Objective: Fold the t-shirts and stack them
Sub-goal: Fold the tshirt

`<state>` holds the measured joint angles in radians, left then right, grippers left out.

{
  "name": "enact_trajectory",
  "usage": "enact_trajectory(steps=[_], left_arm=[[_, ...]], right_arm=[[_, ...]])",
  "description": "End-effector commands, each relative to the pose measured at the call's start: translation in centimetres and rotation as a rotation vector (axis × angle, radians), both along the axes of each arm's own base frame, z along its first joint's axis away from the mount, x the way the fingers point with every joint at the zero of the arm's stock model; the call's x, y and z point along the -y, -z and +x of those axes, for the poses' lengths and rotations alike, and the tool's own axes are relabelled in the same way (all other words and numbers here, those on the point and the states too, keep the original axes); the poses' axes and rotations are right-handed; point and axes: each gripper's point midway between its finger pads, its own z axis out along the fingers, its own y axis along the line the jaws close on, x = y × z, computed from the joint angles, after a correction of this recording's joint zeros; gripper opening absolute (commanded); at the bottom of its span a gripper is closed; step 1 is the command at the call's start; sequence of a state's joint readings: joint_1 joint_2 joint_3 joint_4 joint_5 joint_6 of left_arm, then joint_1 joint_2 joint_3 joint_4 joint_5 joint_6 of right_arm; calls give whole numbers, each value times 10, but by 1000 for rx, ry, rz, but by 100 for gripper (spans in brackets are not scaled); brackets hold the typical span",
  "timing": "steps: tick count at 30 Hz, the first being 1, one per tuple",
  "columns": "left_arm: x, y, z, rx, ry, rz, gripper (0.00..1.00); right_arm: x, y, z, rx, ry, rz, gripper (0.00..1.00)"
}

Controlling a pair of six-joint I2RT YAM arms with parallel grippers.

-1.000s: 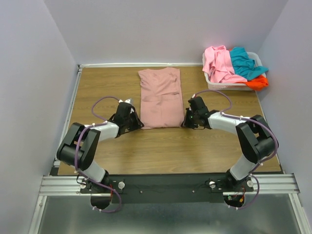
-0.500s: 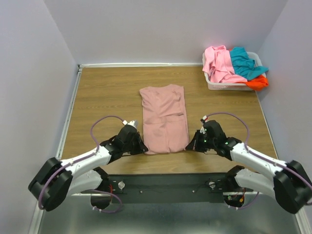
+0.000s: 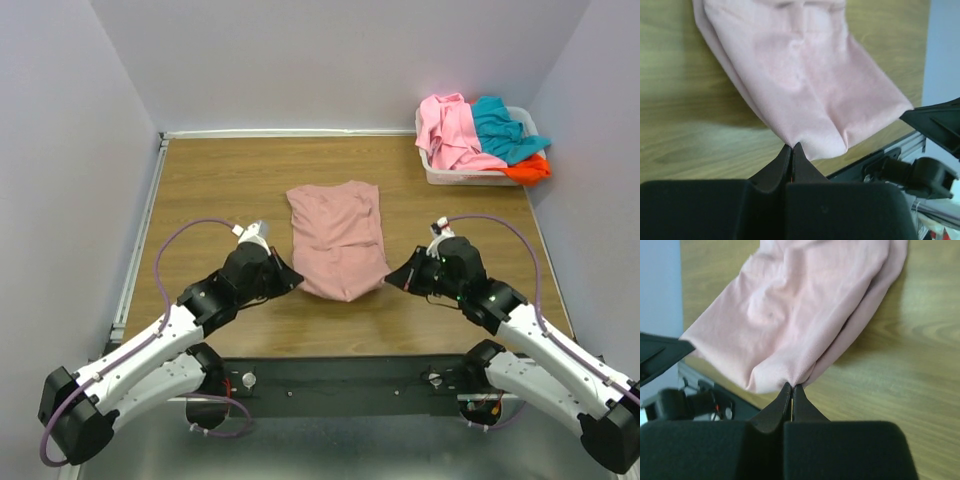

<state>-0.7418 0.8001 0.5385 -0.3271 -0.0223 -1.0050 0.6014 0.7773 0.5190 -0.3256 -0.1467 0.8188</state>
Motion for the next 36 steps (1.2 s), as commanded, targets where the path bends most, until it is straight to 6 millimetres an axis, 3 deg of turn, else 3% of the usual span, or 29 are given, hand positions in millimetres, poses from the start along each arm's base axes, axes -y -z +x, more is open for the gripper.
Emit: enact_trajectory(steps=[1,2,8,11,18,19,20,26,27,29,31,32,33,34,36], left_arm=[[-11,-23,30,96,-101,85,0],[-13,-39,40,125,-134,87,0],[-20,-72,81,189,-187,127,0],[-26,-81,102,213,-197,141,0],[-32,-95,139,250,-206,161,0],[-35,-91,147,245,-205,179,0],[-33,-98,152,258,-206,176,0],[-36,-99,191,259,-210,209,0],[-36,-98,196,260,-209,212,0],[-35,-92,210,246,-209,220,0],[-33,-87,220,238,-193,228,0],[-32,-73,227,212,-187,246,0],[-33,-77,236,220,-188,251,0],[-32,-63,244,191,-182,272,0],[-34,-62,259,186,-199,283,0]], right_arm=[[15,-48,39,164,137,-65,0],[15,-54,44,184,143,-75,0],[18,-84,70,258,203,-122,0],[16,-103,87,292,230,-145,1],[17,-105,131,293,305,-251,0],[20,-116,140,313,329,-255,1],[18,-106,148,292,328,-277,0],[19,-107,186,286,342,-324,0],[19,-95,193,261,339,-338,0],[22,-92,206,240,331,-319,0],[23,-75,218,198,326,-328,0],[26,-70,224,182,322,-319,0],[26,-71,231,186,324,-315,1],[27,-54,237,148,316,-324,1],[28,-44,246,122,307,-322,1]])
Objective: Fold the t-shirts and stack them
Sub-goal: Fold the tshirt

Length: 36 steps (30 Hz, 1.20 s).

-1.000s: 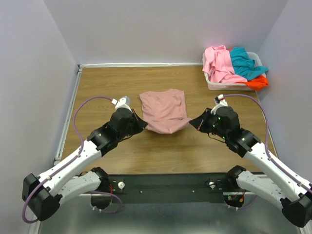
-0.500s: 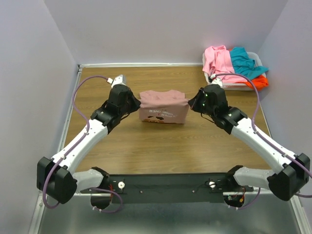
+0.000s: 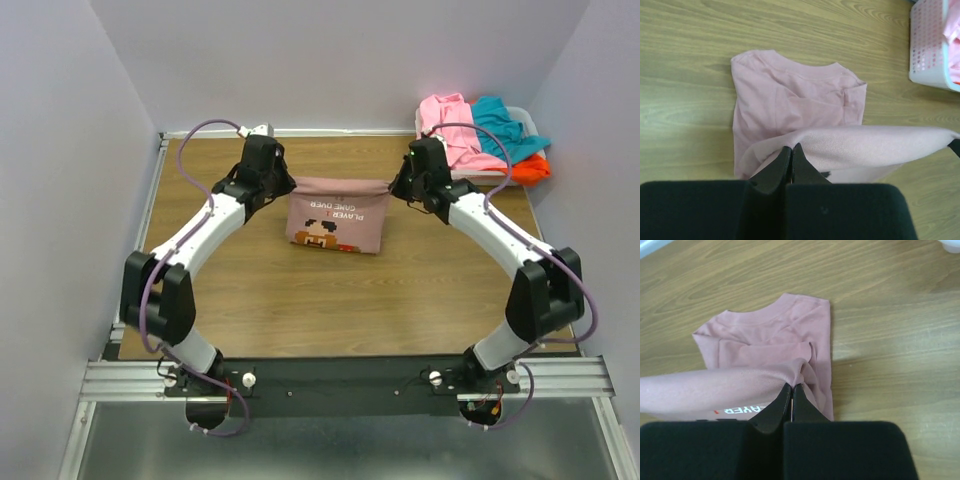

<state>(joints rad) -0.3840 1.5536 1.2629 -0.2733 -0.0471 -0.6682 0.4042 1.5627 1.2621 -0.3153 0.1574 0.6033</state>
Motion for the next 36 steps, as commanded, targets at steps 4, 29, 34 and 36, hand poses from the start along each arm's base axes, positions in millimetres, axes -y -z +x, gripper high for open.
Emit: enact_trajectory(steps=[4,29,34,36], left_arm=[[-11,34,50,-55,-3,67,0],[7,52,57,-61,93,11,98],[43,64,30,-67,212,-35,98],[59,69,22,-74,254,-40,98]], right_arm=[[8,46,45,-97,-17,13,1],[-26,63,37,-143,-273,115,100],[-58,60,-1,-138,-385,213,100],[-69,69,-12,-164,-425,243,100]])
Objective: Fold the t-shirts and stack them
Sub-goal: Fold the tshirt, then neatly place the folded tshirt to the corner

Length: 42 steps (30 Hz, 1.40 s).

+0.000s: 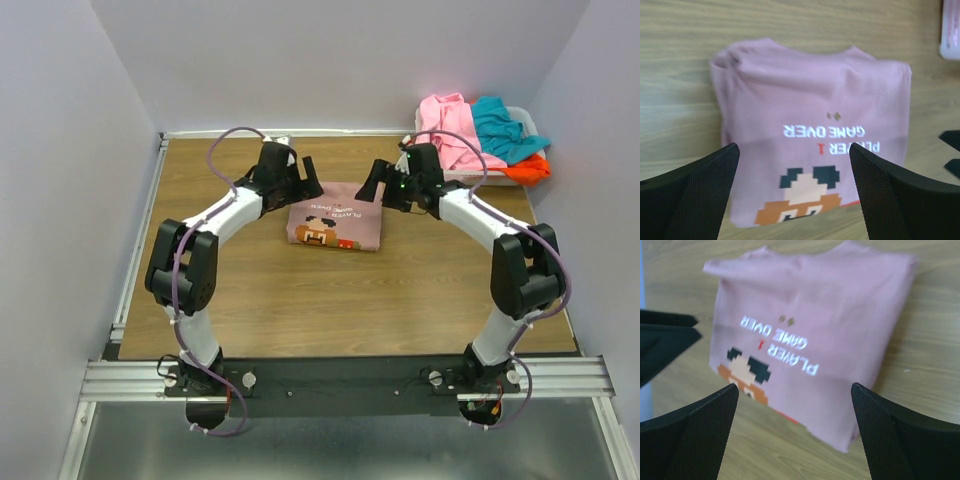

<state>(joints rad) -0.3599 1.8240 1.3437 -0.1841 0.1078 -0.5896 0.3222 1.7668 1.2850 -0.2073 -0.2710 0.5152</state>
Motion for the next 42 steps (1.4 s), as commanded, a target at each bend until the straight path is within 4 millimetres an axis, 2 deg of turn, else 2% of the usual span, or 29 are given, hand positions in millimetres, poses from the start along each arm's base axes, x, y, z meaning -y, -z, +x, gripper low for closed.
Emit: enact_trajectory(steps=[1,7,8,11,13,14,15,19,22,23,25,26,27,28,29,30,31,32,33,34,35,36,37,38,39,41,42], left_arm=[[38,-3,-14,25,129,-69,98],[38,42,-23,-57,134,-51,98],[37,51,-25,-73,134,-46,98],[31,76,-33,-120,126,-18,98],[23,99,-45,-175,112,1,98],[22,100,-45,-176,111,2,98],[19,109,-53,-200,109,9,98],[4,128,-70,-242,68,40,98],[-4,122,-76,-233,50,44,98],[-3,108,-73,-201,52,33,98],[0,91,-72,-167,61,15,98],[3,70,-71,-120,69,-3,98],[4,61,-72,-102,69,-3,98],[4,53,-74,-83,71,-7,98],[4,33,-74,-38,72,-19,98],[2,27,-77,-25,70,-21,98],[-4,26,-79,-18,49,-5,98],[-9,22,-80,-5,32,6,98],[-15,16,-80,9,10,21,98],[-26,21,-81,-9,-33,63,98],[-36,20,-76,-4,-80,96,98],[-42,25,-76,-18,-100,119,98],[-47,25,-73,-14,-118,138,98],[-49,29,-70,-21,-124,145,98],[-48,31,-68,-21,-112,146,98],[-46,33,-64,-28,-103,145,98],[-44,41,-63,-47,-98,152,98]], right_arm=[[-32,20,-22,-55,-109,97,100],[-37,45,-14,-91,-117,85,100],[-36,57,-13,-113,-111,73,100],[-35,75,-14,-148,-101,57,100],[-32,92,-16,-180,-89,37,100],[-30,98,-18,-192,-88,32,100],[-28,102,-18,-195,-76,17,100],[-18,117,-23,-211,-57,-29,100],[-16,111,-26,-191,-71,-38,100],[-17,95,-25,-155,-78,-27,100],[-16,77,-25,-114,-83,-23,100],[-15,54,-25,-64,-84,-10,100],[-15,41,-27,-34,-84,-5,100],[-10,38,-35,-27,-80,-12,100],[-7,12,-39,35,-73,2,100],[-1,5,-43,54,-55,-7,100],[4,2,-49,64,-42,-13,100],[12,7,-62,52,-28,-23,100],[20,-8,-68,99,3,-29,100],[24,-13,-75,110,17,-27,100],[34,-2,-85,92,46,-49,100],[36,-3,-92,91,49,-46,100],[43,-16,-97,127,75,-45,100],[50,-7,-105,110,95,-60,100],[54,-15,-111,129,105,-59,100],[59,-15,-117,133,120,-67,100],[61,-15,-120,131,124,-70,100]])
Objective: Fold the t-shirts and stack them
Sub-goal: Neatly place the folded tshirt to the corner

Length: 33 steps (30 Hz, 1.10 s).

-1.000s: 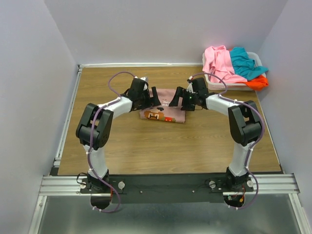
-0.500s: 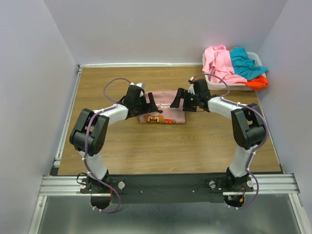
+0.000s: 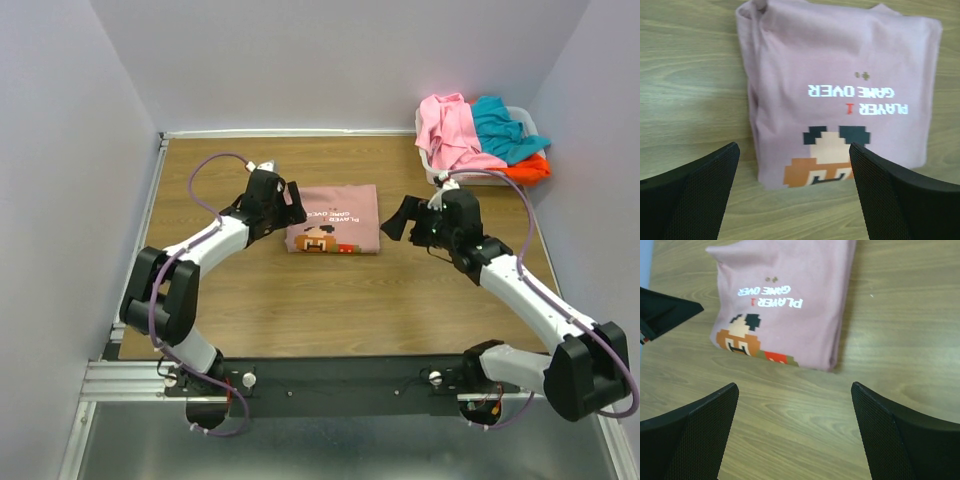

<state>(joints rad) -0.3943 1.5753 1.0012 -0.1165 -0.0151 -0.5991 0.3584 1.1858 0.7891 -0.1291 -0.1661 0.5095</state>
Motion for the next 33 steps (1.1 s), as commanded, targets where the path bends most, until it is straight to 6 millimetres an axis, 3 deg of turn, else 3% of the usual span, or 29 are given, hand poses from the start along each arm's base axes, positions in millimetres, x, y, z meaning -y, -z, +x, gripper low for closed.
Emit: enact_trajectory(steps=[1,5,8,11,12,14,18,20,24,28,33], left_arm=[[-11,19,8,-46,-32,72,98],[-7,34,12,-78,-24,80,90],[-8,58,12,-126,-22,109,84],[-5,73,13,-160,-5,117,67],[-3,75,15,-164,1,115,58],[-2,82,15,-176,9,119,52],[-3,80,24,-162,6,138,30],[-10,82,26,-171,-26,175,0],[-31,83,39,-182,-99,278,0],[-67,58,65,-145,-219,341,0],[-129,39,96,-120,-348,408,0]], right_arm=[[23,21,-15,-54,89,-69,100],[29,19,-19,-47,101,-86,100],[31,21,-21,-53,107,-97,100],[32,23,-21,-57,109,-101,100],[32,24,-21,-60,107,-105,100],[34,24,-21,-58,112,-110,100],[36,26,-21,-60,120,-122,100],[36,26,-22,-59,118,-122,100],[39,24,-23,-46,113,-136,100],[46,22,-22,-32,142,-160,100],[49,24,-20,-34,152,-181,100]])
